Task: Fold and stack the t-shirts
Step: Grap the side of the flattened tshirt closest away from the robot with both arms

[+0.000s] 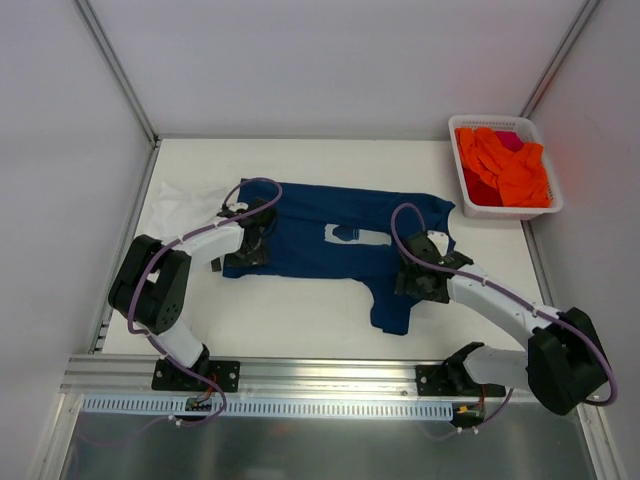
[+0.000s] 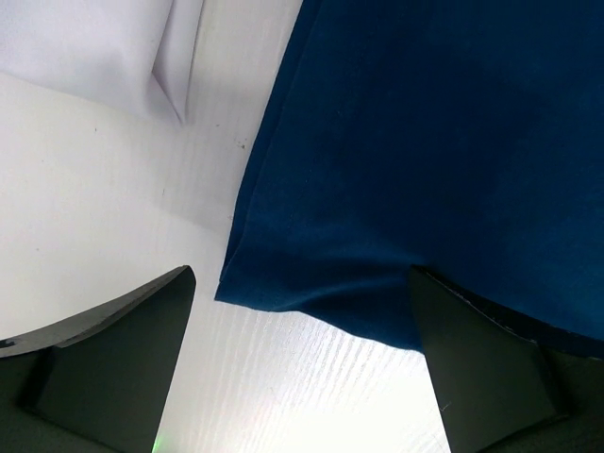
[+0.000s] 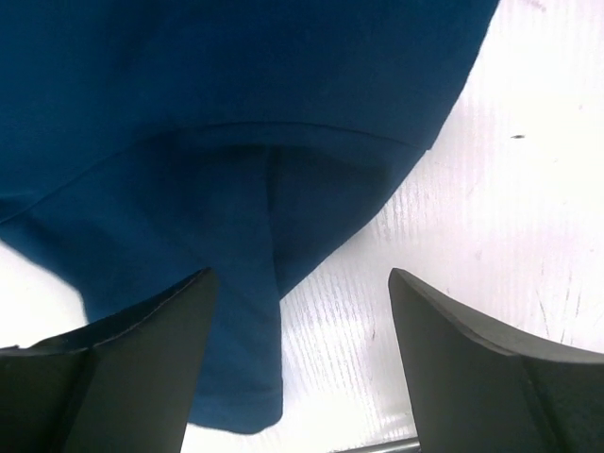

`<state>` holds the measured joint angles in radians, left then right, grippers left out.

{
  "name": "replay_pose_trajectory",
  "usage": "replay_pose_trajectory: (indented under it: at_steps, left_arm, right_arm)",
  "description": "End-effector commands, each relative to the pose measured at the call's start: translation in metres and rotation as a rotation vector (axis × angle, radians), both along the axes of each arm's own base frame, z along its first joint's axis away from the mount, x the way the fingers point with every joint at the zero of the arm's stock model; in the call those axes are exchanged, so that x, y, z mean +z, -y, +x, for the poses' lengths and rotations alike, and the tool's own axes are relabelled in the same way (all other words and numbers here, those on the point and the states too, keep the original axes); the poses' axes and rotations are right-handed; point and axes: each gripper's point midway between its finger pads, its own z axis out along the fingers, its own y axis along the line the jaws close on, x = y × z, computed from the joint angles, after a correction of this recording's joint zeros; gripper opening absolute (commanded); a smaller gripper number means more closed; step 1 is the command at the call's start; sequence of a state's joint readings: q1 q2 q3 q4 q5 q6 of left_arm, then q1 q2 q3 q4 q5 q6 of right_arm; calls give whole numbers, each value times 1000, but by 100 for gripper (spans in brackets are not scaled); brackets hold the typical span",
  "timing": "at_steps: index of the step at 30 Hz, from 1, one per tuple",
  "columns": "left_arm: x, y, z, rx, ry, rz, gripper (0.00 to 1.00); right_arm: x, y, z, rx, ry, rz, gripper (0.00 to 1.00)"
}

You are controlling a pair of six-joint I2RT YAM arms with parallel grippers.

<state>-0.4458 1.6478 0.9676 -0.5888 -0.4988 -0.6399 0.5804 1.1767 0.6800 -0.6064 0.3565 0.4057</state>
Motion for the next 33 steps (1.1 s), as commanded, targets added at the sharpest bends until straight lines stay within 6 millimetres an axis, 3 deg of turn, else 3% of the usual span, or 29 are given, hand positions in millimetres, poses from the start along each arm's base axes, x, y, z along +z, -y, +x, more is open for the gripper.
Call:
replay_pose_trajectory:
  at_steps: [1,10,13,18,23,29,33]
  left_arm:
    - [-15,-5,-7,-1,-43,34,99]
    - [-11,-4,-6,-6,-33,23,97]
    - [-10,-4,-6,-10,-33,21,97]
    - [-10,-3,-6,-13,-34,18,97]
    - [-9,1,-5,-14,-34,-1,97]
    - [-9,-1,-7,-16,-35,-1,96]
    - [-9,-1,-9,-20,-36,0,96]
  right_arm:
    - [-10,-3,7,-47,1,-9,77]
    - [-31,-12,11,-60,-66,-30,56]
    - [-32,-11,7,-65,-71,-33,55]
    - [-11,-9,0,-63,-22,-7,55]
    - [2,-10,1,-61,31,29,49]
    - [-2,-21,4,-40,18,52,49]
    - [-10,-14,-1,-55,-22,-38,50]
